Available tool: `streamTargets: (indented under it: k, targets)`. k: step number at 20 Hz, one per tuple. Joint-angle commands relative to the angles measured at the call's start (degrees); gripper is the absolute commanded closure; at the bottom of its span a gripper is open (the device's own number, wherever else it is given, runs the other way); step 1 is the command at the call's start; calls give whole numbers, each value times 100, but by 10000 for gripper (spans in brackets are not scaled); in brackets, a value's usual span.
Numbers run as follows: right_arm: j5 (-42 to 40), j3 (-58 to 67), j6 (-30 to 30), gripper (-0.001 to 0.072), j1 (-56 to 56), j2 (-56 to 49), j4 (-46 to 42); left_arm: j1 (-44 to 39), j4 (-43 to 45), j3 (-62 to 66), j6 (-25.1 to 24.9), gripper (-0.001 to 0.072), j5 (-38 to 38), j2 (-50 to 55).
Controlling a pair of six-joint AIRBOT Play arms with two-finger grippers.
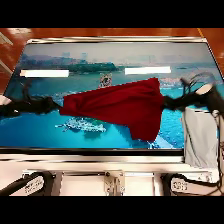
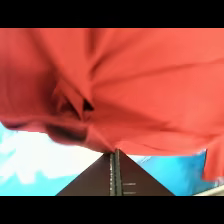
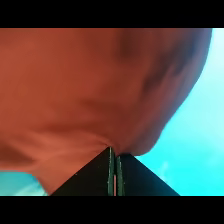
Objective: Fold the shirts.
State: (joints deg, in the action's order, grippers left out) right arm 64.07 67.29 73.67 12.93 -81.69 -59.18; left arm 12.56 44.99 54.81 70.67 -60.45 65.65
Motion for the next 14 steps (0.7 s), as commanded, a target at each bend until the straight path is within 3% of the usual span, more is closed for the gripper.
streamTargets:
  k: [1, 6, 9, 11, 14]
  targets:
    - [-341, 1113, -824, 655, -24, 1078, 35, 13, 175, 1405, 203, 664, -61, -758]
    - [-1784, 3429, -1036, 654, -24, 2809, -411, 142, 417, 4395, 203, 664, 848, -2090]
    - [-1904, 4109, -664, 654, -24, 3547, -850, 140, 887, 5324, 487, 664, 1355, -2754]
    - [-1558, 4140, -306, 654, -24, 4011, -1137, 140, 1342, 5469, 992, 663, 1161, -3123]
    - [-470, 4140, 28, 654, -24, 4459, -1700, 140, 2232, 5469, 1480, 663, -168, -3508]
